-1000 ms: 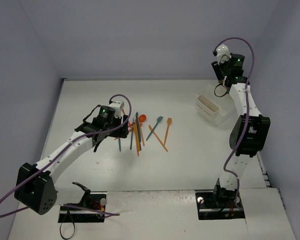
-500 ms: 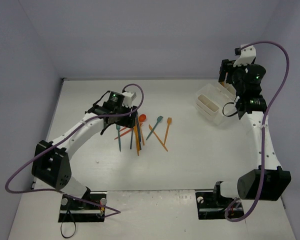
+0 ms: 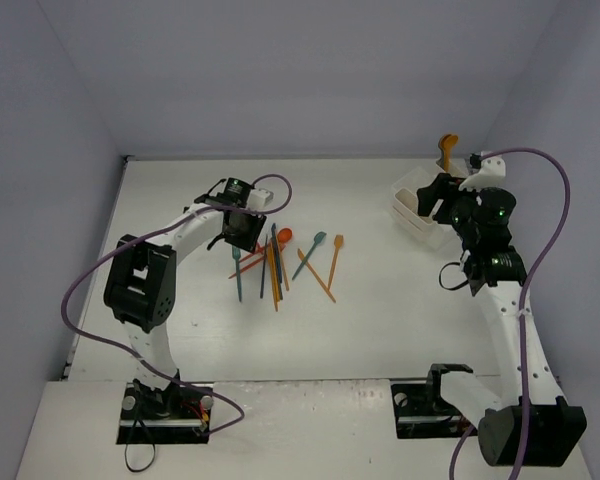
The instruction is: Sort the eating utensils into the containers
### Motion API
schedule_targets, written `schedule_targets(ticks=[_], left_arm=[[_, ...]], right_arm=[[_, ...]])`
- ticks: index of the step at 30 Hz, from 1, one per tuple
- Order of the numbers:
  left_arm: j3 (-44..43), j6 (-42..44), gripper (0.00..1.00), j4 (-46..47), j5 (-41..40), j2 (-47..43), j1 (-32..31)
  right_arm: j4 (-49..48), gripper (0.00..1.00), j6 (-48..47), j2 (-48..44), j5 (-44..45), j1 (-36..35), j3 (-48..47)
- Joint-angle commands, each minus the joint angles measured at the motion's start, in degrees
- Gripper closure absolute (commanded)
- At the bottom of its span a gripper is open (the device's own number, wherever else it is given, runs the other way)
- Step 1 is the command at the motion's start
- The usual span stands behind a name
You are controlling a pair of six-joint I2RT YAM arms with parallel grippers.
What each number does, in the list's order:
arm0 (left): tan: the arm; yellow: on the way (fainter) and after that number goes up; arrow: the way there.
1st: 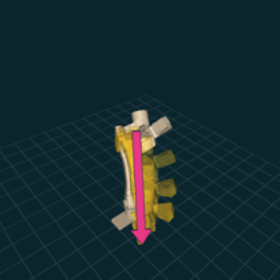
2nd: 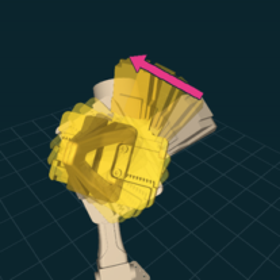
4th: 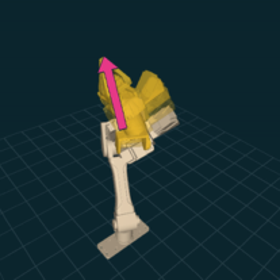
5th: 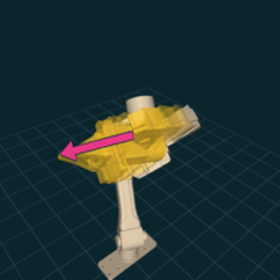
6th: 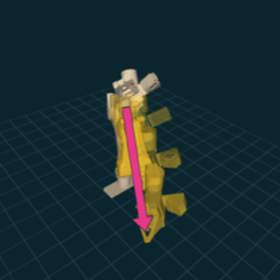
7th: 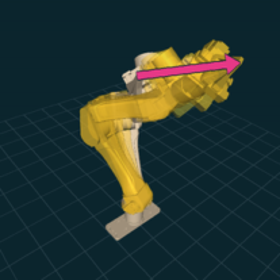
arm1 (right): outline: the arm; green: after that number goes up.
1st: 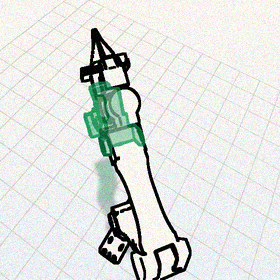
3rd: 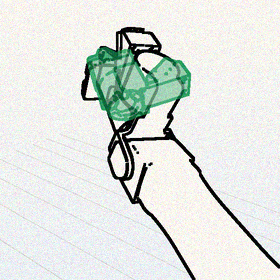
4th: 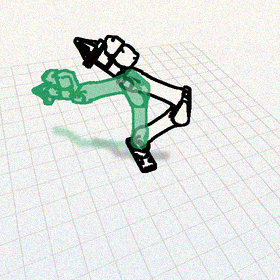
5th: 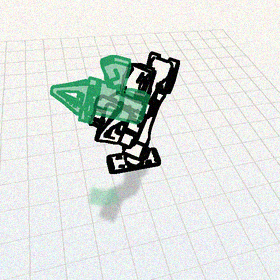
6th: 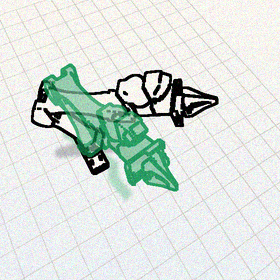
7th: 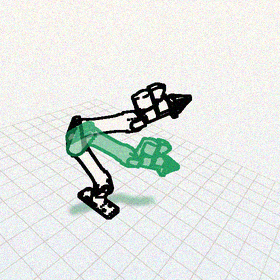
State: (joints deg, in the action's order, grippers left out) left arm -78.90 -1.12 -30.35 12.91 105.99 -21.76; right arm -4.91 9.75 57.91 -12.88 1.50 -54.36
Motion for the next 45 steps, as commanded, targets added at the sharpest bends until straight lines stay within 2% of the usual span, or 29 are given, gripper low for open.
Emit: schedule_targets(ticks=[1,20,23,29,45], left_arm=[[-3.8,4.1,0.72,1.2,0.6,1.5,0.3],[-2.6,3.4,0.74,5.9,-0.6,8.2,0.2],[-1.9,3.4,0.78,5.8,-1.0,8.4,0.2],[-1.1,2.8,0.99,5.7,-1.3,8.6,0.2],[-6.6,-0.1,1.0,4.4,-6.2,9.0,3.4]], right_arm=[[-4.1,0.37,2.9,-2.5,-3.7,-1.1,0.5],[-3.6,0.35,1.4,-1.7,-5.1,-3.1,1.9],[-3.7,0.36,1.3,-1.7,-4.9,-3.1,2.1],[-3.7,0.35,1.7,-2.0,-3.8,-3.1,3.2],[-3.6,0.35,2.1,-2.3,-4.7,-3.5,3.6]])
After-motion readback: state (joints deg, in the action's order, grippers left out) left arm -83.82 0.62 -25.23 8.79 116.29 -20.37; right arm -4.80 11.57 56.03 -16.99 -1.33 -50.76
